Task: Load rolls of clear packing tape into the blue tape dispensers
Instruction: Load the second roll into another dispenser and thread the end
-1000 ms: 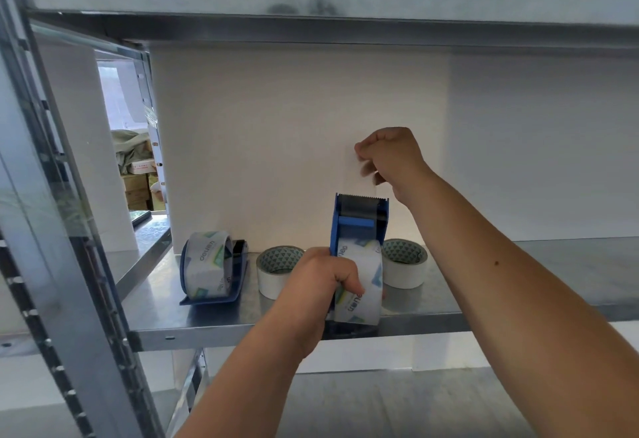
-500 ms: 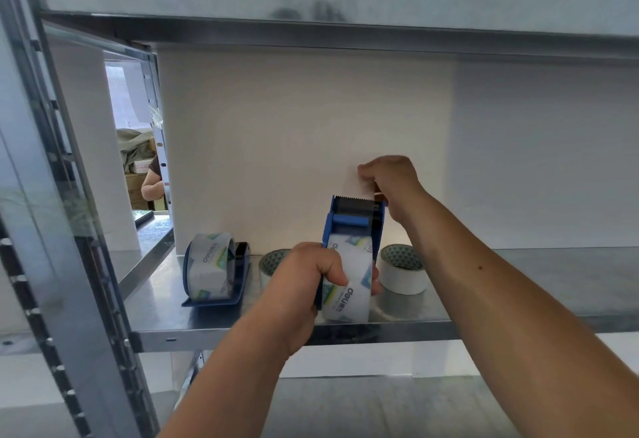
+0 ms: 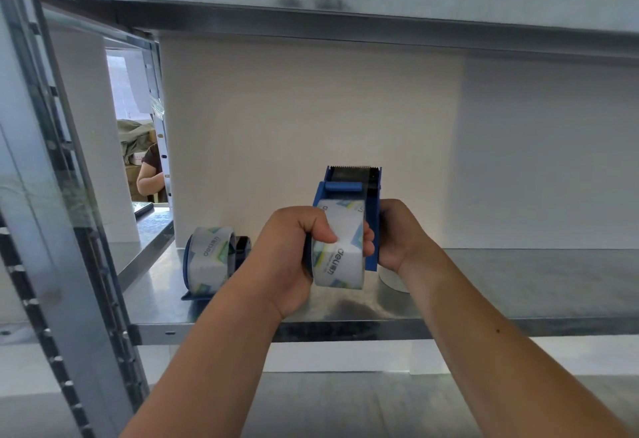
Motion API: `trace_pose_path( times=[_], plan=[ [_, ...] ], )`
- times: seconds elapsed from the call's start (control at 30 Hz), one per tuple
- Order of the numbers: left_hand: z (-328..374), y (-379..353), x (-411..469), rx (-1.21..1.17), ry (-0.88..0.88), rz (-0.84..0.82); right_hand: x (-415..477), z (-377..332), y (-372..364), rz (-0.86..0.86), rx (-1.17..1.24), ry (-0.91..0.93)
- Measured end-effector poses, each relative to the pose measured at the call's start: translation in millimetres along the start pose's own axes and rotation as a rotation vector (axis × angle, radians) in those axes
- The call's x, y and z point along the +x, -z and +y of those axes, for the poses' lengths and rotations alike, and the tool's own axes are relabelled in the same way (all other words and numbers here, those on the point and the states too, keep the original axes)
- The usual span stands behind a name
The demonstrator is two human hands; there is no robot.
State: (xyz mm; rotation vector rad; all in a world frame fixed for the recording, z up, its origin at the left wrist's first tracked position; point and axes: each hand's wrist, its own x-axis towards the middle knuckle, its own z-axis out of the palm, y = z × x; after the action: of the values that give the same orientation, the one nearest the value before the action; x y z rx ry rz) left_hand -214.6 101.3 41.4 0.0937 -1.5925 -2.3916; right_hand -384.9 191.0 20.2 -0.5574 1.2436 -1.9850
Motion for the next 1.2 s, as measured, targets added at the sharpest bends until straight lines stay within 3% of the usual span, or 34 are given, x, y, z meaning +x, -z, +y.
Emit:
trace_pose_path(
  times=[0.23, 0.37, 0.63, 0.83, 1.03, 1.2],
  plan=[
    [4.4, 6.2, 2.3, -0.102, -0.058, 0.009, -7.1, 31.4, 2.6, 0.004, 0.252, 0.064],
    [-7.3, 8.3, 8.4, -0.055, -0.079, 0.062, -16.5, 43.4, -7.6, -0.037, 0.146, 0.115],
    [-38.3, 8.1, 18.2, 0.104, -0.107, 0.161, -21.8, 45.9, 0.2, 0.205, 0.129, -0.016],
    [-51.2, 9.6, 27.2, 0.361, -0.196, 0.337, -25.3, 50.2, 9.2, 0.367, -0.05, 0.033],
    [-59.6, 7.1, 38.4, 0.464, -0.218, 0.433, -20.7, 54.6, 15.9, 0.302, -0.076, -0.061],
    [-66.4, 13.6, 50.9, 0.532, -0.223, 0.439, -22.4, 53.0, 22.5, 0.262, -0.302, -0.132]
  ],
)
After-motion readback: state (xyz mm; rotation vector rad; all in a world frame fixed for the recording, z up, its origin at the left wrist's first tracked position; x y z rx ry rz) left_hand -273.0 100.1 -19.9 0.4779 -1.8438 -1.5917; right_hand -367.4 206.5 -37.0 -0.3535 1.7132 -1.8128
